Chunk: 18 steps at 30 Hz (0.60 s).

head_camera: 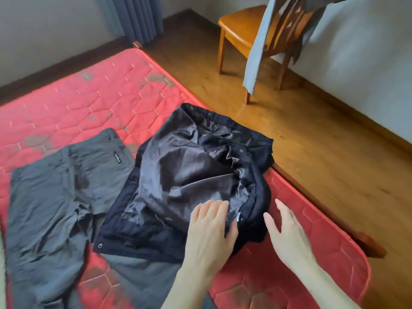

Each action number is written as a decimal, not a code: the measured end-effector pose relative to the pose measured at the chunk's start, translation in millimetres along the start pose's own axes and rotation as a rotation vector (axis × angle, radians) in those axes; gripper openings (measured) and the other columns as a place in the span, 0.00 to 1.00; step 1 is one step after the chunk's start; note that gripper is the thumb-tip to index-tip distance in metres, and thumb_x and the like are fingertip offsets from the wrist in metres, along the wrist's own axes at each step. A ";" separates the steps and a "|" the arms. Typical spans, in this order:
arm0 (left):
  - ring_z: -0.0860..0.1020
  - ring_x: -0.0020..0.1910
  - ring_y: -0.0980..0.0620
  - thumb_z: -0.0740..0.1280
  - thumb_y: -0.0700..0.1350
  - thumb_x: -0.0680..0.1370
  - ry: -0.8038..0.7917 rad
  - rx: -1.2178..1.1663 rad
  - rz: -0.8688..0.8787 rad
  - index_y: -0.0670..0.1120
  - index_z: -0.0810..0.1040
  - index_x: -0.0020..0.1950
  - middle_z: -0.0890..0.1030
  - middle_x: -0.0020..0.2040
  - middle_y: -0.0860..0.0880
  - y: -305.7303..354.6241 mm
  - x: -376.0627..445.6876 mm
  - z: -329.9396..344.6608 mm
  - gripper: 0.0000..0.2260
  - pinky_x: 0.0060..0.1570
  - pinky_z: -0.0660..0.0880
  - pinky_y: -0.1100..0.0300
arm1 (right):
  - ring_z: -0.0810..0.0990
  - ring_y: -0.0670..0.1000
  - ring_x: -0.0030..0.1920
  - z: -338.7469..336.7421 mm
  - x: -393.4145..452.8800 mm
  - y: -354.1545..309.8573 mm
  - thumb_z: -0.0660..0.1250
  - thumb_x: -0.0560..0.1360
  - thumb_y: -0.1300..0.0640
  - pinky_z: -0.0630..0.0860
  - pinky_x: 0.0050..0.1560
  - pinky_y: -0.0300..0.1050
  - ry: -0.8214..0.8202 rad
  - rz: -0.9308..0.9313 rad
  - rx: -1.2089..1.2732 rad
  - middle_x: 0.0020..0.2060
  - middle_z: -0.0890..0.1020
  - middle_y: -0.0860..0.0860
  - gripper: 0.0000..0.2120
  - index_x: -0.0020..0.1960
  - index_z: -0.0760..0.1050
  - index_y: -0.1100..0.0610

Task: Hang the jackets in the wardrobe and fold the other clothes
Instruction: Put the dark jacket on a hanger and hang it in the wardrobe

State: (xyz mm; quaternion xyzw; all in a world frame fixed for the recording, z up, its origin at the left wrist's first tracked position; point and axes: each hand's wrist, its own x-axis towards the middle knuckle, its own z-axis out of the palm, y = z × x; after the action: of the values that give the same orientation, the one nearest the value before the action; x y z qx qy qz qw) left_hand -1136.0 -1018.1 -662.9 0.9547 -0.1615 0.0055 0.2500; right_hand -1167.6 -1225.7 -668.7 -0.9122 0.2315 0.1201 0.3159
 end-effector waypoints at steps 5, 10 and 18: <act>0.76 0.64 0.51 0.61 0.52 0.80 -0.071 -0.001 0.065 0.50 0.78 0.64 0.80 0.61 0.55 9.3 42.5 41.6 0.15 0.67 0.69 0.55 | 0.69 0.55 0.77 19.2 58.2 -3.7 0.65 0.79 0.36 0.67 0.75 0.54 -0.098 0.318 0.453 0.78 0.69 0.51 0.37 0.82 0.59 0.50; 0.78 0.63 0.49 0.64 0.47 0.80 -0.064 0.059 0.118 0.46 0.79 0.65 0.82 0.60 0.52 0.1 64.7 49.8 0.15 0.65 0.72 0.54 | 0.75 0.58 0.71 29.4 71.3 -14.2 0.65 0.83 0.55 0.71 0.71 0.50 -0.104 0.197 0.335 0.69 0.79 0.54 0.22 0.76 0.70 0.56; 0.70 0.76 0.43 0.70 0.31 0.66 -0.183 0.277 0.394 0.48 0.65 0.81 0.71 0.77 0.46 -12.2 122.5 12.6 0.43 0.70 0.72 0.47 | 0.82 0.53 0.59 22.5 36.7 -20.1 0.61 0.82 0.55 0.79 0.55 0.51 -0.155 -0.257 0.227 0.59 0.85 0.45 0.18 0.71 0.72 0.43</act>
State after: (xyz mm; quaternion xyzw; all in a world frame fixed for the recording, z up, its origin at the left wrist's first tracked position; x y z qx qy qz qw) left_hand -1017.0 -1051.5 -668.5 0.9264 -0.3642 -0.0101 0.0951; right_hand -1127.5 -1210.3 -689.0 -0.8809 0.1003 0.1217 0.4464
